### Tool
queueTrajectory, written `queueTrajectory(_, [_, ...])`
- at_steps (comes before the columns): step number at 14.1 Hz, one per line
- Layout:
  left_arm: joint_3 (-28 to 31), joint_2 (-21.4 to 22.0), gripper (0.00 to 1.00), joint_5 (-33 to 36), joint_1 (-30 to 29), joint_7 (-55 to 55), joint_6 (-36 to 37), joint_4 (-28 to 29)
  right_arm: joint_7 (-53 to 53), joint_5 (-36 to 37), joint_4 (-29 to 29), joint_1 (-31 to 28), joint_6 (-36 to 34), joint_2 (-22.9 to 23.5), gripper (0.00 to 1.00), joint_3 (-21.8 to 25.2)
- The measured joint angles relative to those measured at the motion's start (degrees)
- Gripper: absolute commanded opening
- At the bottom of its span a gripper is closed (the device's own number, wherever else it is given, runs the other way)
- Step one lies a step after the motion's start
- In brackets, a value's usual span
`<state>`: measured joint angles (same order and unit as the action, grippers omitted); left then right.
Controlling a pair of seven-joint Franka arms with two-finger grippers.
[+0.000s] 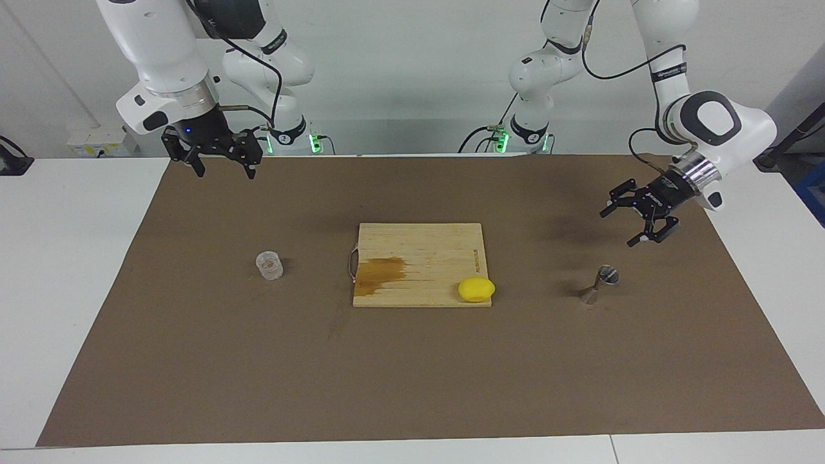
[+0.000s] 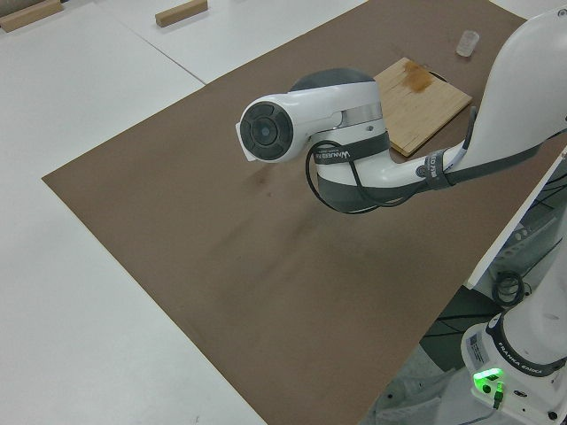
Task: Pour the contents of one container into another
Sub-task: 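Reach the left gripper to the small dark cup and grasp it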
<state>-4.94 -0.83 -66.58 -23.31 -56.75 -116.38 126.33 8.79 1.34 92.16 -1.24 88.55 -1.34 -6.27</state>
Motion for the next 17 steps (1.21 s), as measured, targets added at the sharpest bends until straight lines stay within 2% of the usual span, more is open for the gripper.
queueTrajectory(2, [-0.2, -0.3, 1.00, -7.1, -0.1, -3.1, -5.0, 1.9, 0.0, 0.0, 0.0, 0.0, 0.0, 0.0, 1.00, 0.0])
queueTrajectory(5, [-0.9, -1.8, 1.00, -13.4, 0.8, -4.9, -9.5, 3.1, 0.0, 0.0, 0.0, 0.0, 0.0, 0.0, 1.00, 0.0])
queueTrajectory(10, [-1.4, -4.3, 1.00, -23.2, 6.7, -4.9, -16.7, 3.4, 0.0, 0.0, 0.0, 0.0, 0.0, 0.0, 1.00, 0.0])
queueTrajectory(12, [-1.5, -5.1, 0.95, -25.1, 7.7, -4.3, -17.8, 3.4, 0.0, 0.0, 0.0, 0.0, -0.7, 0.0, 1.00, 0.0])
queueTrajectory(13, [-1.5, -5.5, 0.95, -26.1, 7.7, -3.7, -18.0, 3.4, 0.0, 0.0, 0.0, 0.0, -1.4, 0.0, 0.92, 0.0])
queueTrajectory(17, [-1.3, -6.6, 0.88, -31.5, 7.8, 1.9, -18.1, 3.4, 0.0, 0.0, 0.0, 0.1, -1.4, 0.0, 0.93, -0.1])
